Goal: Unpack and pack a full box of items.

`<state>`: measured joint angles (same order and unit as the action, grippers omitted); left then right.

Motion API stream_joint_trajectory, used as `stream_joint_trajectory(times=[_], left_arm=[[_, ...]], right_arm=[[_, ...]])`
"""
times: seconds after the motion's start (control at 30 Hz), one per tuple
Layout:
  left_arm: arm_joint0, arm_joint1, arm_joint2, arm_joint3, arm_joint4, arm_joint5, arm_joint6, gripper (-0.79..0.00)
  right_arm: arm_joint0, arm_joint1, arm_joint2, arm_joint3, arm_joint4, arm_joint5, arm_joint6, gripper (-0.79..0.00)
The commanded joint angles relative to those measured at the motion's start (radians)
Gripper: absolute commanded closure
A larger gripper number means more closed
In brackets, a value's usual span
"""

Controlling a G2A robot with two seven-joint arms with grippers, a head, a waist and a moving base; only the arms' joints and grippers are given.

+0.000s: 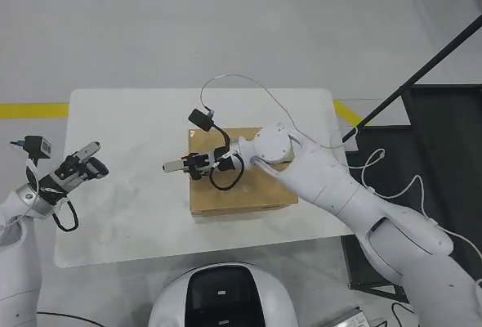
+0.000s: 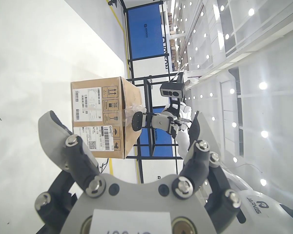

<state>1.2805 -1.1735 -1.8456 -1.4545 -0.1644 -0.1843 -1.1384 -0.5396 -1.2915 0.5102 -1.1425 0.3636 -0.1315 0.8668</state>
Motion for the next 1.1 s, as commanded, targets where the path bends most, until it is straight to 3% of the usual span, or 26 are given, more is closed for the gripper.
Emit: stream_joint_trajectory(times=[0.0,0.37,1.07], left_arm=[[0.000,0.000,0.000,0.000,0.000,0.000,0.000,-0.785],[0.000,0.000,0.000,0.000,0.000,0.000,0.000,-0.785],[0.000,0.000,0.000,0.000,0.000,0.000,0.000,-0.785]], right_arm=[[0.004,-0.009,-0.006,0.019,-0.012,0.004,-0.009,-0.785],[0.002,-0.013,0.038,0.066,-0.063,0.060,0.007,-0.785],[-0.116,0.089,0.251,-0.011,-0.217,0.143,0.105,-0.785]])
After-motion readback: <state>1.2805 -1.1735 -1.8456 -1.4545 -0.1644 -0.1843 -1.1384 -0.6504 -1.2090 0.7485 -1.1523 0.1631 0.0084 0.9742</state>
